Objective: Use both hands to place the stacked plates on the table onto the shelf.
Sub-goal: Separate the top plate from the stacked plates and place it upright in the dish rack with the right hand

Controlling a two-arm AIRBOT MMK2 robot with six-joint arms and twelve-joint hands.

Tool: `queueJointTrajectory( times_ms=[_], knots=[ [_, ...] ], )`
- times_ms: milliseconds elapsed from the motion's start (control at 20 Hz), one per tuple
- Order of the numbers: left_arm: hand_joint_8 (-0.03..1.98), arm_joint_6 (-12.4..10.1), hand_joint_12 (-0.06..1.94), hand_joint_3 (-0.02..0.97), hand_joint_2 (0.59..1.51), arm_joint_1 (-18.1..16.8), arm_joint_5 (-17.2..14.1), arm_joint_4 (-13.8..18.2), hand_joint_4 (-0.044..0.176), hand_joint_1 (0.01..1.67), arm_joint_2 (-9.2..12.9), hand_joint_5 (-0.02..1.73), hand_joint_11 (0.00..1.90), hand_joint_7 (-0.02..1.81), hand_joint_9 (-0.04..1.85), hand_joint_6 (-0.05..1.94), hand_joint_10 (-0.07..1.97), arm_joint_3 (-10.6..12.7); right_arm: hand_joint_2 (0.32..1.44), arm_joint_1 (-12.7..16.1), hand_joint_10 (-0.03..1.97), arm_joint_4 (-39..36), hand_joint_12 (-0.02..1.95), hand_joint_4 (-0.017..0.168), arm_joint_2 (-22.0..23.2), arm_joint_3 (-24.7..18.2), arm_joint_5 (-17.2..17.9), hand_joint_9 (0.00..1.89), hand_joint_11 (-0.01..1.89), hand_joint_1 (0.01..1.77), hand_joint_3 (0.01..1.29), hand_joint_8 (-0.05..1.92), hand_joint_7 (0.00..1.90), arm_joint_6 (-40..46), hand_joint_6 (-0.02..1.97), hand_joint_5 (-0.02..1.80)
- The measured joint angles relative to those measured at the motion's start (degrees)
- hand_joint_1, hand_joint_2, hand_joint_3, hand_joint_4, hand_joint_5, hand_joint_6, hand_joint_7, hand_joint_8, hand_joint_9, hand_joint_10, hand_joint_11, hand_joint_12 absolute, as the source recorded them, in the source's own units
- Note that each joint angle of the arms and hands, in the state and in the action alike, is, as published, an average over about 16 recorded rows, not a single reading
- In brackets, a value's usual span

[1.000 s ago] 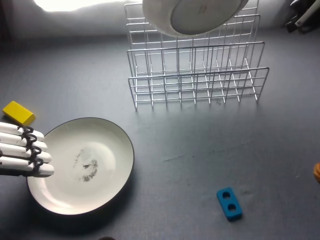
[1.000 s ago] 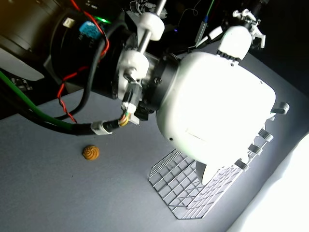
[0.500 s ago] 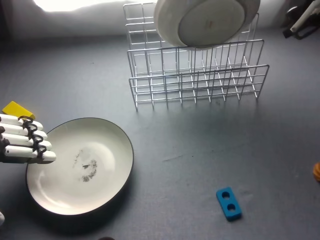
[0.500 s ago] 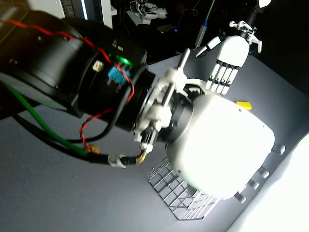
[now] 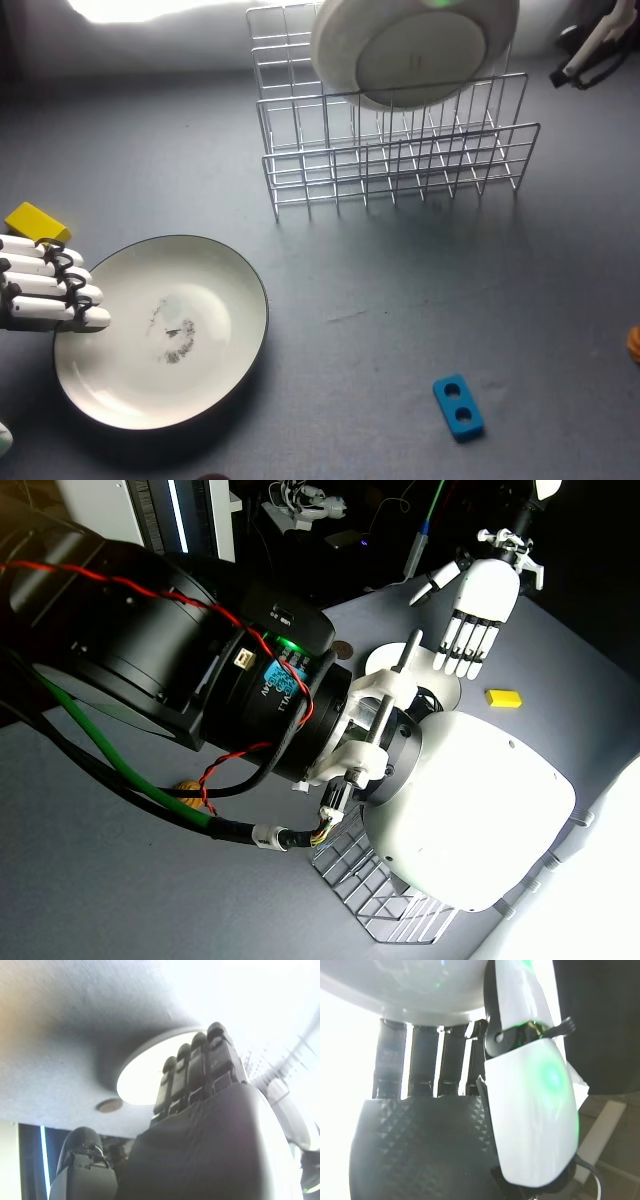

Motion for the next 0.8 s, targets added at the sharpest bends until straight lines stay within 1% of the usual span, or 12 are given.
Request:
queueJointTrajectory(
  times_ms=[200,450,650,800],
  knots=[
    [0.01,0.00,0.01,0.017,1.046,0.42,0.21,-0.13,0.007,0.01,-0.15,0.02,0.01,0.03,0.01,0.02,-0.01,-0.06,0.98,-1.51,1.16,0.28,1.53,-0.009,-0.27,0.33,1.01,1.04,0.82,1.36,0.01,0.92,1.07,0.38,0.54,1.00],
    [0.01,0.00,0.01,0.017,1.044,0.78,0.27,-0.23,0.007,0.01,-0.22,0.03,0.01,0.04,0.00,0.02,-0.01,-0.12,0.99,-3.23,1.18,0.99,1.49,-0.009,-0.35,0.45,2.42,1.02,0.82,1.36,0.02,0.88,1.08,0.79,0.57,0.98],
    [0.01,0.00,0.01,0.017,1.043,0.96,0.28,-0.27,0.007,0.01,-0.22,0.03,0.01,0.03,-0.01,0.02,-0.02,-0.13,0.99,-4.30,1.07,1.69,1.43,-0.009,-0.61,0.87,3.45,1.04,0.82,1.36,0.02,0.82,1.10,0.80,0.59,0.97],
    [0.01,0.00,0.01,0.017,1.043,0.99,0.27,-0.27,0.007,0.01,-0.22,0.02,0.01,0.03,-0.01,0.02,-0.02,-0.10,1.00,-4.95,0.99,2.14,1.42,-0.009,-0.89,1.34,3.96,1.06,0.82,1.36,0.02,0.80,1.11,0.74,0.60,0.96]
  ],
)
